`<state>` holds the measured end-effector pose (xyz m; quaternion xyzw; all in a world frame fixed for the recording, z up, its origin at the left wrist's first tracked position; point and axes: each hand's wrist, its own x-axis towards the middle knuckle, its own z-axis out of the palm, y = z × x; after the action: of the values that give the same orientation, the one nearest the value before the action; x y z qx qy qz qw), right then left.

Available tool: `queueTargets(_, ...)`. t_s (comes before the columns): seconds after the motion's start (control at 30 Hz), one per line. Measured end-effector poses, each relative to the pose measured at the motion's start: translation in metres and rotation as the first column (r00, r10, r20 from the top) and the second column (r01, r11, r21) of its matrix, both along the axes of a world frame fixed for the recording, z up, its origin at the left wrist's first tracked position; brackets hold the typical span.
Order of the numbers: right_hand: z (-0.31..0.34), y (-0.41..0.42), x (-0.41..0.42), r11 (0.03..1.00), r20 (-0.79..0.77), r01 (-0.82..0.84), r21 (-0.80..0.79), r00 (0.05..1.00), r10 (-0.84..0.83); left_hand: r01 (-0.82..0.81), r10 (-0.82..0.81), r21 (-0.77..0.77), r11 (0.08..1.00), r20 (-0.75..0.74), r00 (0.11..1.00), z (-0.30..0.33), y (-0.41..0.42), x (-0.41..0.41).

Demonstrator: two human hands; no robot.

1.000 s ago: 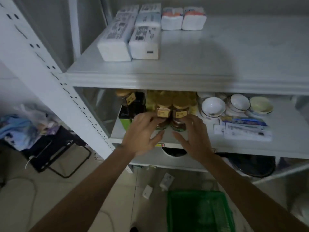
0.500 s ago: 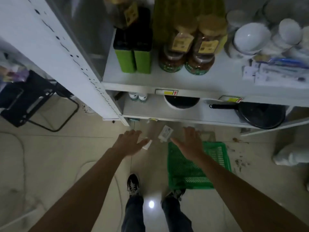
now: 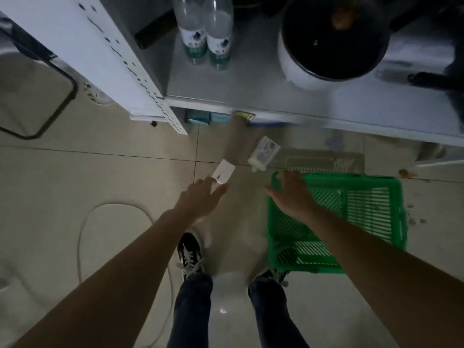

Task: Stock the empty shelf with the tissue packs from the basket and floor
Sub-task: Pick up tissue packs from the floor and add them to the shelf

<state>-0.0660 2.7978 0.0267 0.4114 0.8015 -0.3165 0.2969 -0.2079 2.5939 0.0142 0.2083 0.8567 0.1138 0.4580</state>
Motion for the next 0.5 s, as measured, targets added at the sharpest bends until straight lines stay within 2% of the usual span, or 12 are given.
queueTargets(0.1,-0.045,0.002,-0.011,0.999,-0.015,-0.041,-0.002,0.999,0.041,-0.248,0.246,0.004,0.969,0.126,0.961,-0.046,0.001,0.007)
queueTargets(0.23,-0.098,0.007,-0.028,0.994,-0.030,-0.096,0.060,0.995,0.098,-0.388,0.385,-0.018,0.922,0.161,0.908,-0.101,0.007,0.004)
queueTargets(0.33,-0.123,0.011,-0.045,0.987,-0.110,-0.115,0.112,0.986,0.127,-0.514,0.500,0.041,0.857,0.183,0.847,-0.130,0.016,-0.004)
queueTargets(0.37,-0.123,0.011,-0.048,0.988,-0.111,-0.115,0.099,0.986,0.126,-0.543,0.526,0.046,0.838,0.196,0.828,-0.128,0.018,-0.005)
queueTargets(0.43,-0.186,0.007,-0.064,0.993,-0.090,-0.097,0.064,0.991,0.103,-0.626,0.604,0.034,0.779,0.223,0.765,-0.191,0.021,-0.009)
queueTargets(0.5,-0.193,0.009,-0.076,1.000,-0.066,-0.009,0.014,0.998,0.009,-0.678,0.659,0.017,0.735,0.222,0.719,-0.196,0.026,-0.012)
